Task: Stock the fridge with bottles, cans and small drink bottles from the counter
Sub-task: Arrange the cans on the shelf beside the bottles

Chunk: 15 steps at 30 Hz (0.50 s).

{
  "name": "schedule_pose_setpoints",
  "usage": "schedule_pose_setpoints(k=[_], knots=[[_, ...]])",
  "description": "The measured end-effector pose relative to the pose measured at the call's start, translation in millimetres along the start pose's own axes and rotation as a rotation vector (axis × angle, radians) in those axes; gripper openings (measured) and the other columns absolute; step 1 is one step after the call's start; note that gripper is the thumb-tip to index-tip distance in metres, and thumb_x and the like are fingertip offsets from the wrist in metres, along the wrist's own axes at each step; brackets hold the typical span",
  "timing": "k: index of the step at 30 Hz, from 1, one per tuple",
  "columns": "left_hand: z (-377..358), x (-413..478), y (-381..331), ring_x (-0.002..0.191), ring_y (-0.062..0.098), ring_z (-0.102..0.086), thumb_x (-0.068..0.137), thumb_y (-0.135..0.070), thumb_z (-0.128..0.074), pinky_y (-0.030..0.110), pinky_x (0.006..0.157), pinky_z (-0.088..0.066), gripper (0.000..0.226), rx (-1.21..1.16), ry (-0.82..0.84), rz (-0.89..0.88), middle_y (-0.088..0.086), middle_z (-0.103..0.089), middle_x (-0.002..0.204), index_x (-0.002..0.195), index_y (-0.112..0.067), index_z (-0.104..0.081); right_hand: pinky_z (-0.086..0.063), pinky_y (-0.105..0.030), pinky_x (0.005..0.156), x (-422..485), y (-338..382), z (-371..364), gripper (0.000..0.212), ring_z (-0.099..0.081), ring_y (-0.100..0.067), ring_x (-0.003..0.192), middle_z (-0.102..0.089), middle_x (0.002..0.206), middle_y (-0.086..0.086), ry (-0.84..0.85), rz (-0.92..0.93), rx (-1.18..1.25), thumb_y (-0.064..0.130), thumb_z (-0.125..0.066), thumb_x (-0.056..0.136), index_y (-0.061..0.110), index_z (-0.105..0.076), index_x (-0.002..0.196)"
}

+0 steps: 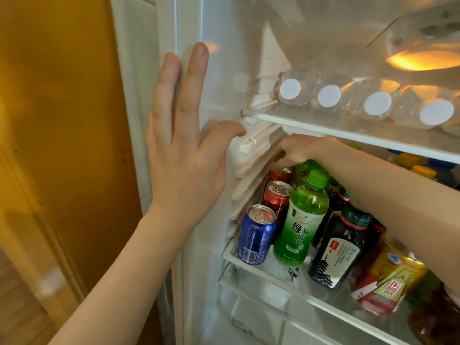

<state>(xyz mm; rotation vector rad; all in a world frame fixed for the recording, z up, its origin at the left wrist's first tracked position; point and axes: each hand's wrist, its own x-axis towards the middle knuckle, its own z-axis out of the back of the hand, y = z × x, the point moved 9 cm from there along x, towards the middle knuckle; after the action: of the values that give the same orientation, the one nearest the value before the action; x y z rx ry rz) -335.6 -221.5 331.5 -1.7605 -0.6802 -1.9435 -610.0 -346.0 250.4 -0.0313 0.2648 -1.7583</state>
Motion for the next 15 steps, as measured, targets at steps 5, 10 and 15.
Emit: schedule_pose_setpoints(k=[5, 10, 15], knots=[[-0.2, -0.5, -0.2, 0.129, 0.047, -0.029, 0.088, 0.005, -0.057, 0.03, 0.115, -0.015, 0.023, 0.008, -0.002, -0.006, 0.032, -0.04, 0.135, 0.081, -0.01, -0.073, -0.044, -0.022, 0.07, -13.1, 20.3, 13.5, 0.032, -0.056, -0.01, 0.089, -0.062, 0.099, 0.01, -0.05, 0.092, 0.101, 0.044, -0.071, 0.076, 0.023, -0.07, 0.1], [0.3, -0.4, -0.4, 0.129, 0.05, -0.031, 0.09, 0.002, -0.057, 0.03, 0.114, -0.016, 0.023, 0.003, 0.004, -0.003, 0.032, -0.04, 0.135, 0.08, -0.011, -0.073, -0.043, -0.021, 0.065, -25.0, 33.5, -6.3, 0.055, -0.052, -0.006, 0.085, -0.055, 0.1, 0.013, 0.191, 0.09, -0.006, 0.043, -0.081, 0.064, 0.031, -0.06, 0.113], [1.4, 0.2, -0.2, 0.13, 0.046, -0.027, 0.091, 0.001, -0.056, 0.026, 0.114, -0.013, 0.024, -0.008, 0.007, 0.009, 0.032, -0.04, 0.135, 0.08, -0.011, -0.074, -0.044, -0.022, 0.061, -25.6, 33.3, -12.4, 0.049, -0.058, -0.007, 0.082, -0.064, 0.1, 0.004, 0.234, 0.074, 0.018, 0.032, -0.082, 0.065, 0.027, -0.063, 0.11]])
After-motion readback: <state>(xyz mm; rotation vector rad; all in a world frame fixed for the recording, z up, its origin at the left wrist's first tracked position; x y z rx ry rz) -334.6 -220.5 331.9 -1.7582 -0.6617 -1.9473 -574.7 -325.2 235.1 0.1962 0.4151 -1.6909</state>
